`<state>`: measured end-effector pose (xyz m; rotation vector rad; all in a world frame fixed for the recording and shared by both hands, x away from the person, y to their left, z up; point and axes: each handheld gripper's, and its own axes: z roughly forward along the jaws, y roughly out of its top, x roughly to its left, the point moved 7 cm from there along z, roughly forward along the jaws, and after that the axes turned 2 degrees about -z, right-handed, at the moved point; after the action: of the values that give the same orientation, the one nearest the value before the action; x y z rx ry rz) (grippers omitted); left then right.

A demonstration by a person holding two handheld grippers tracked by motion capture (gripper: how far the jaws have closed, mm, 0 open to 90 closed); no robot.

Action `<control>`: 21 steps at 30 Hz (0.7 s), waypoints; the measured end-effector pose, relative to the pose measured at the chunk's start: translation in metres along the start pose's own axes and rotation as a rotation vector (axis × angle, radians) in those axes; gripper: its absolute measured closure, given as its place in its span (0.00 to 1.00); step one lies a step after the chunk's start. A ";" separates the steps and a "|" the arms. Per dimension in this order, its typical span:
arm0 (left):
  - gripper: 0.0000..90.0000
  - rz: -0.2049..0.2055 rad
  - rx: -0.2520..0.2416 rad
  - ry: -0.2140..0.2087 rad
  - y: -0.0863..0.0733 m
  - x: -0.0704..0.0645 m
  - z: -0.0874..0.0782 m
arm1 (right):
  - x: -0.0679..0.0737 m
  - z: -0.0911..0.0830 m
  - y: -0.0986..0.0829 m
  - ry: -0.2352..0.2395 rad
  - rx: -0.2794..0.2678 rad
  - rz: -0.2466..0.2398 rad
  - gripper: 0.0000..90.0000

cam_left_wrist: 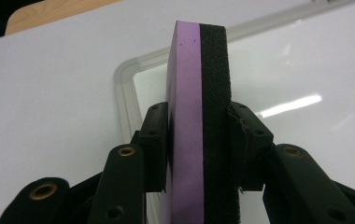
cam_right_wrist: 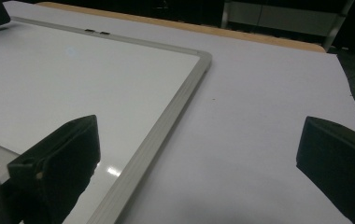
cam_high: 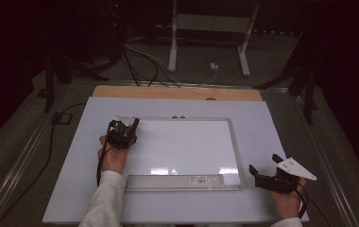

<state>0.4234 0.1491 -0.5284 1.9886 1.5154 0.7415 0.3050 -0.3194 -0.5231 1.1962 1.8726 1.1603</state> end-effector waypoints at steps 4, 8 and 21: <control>0.71 -0.028 -0.001 0.010 0.001 0.002 0.002 | 0.000 0.000 0.000 0.001 -0.001 0.001 0.00; 0.71 -0.051 -0.002 0.021 0.003 0.005 0.004 | -0.001 -0.001 0.000 0.000 0.000 0.002 0.00; 0.71 -0.105 0.015 0.035 0.003 0.009 0.007 | 0.000 0.000 0.001 0.003 -0.003 0.000 0.00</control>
<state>0.4322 0.1567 -0.5300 1.8991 1.6368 0.7269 0.3054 -0.3198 -0.5224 1.1932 1.8725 1.1648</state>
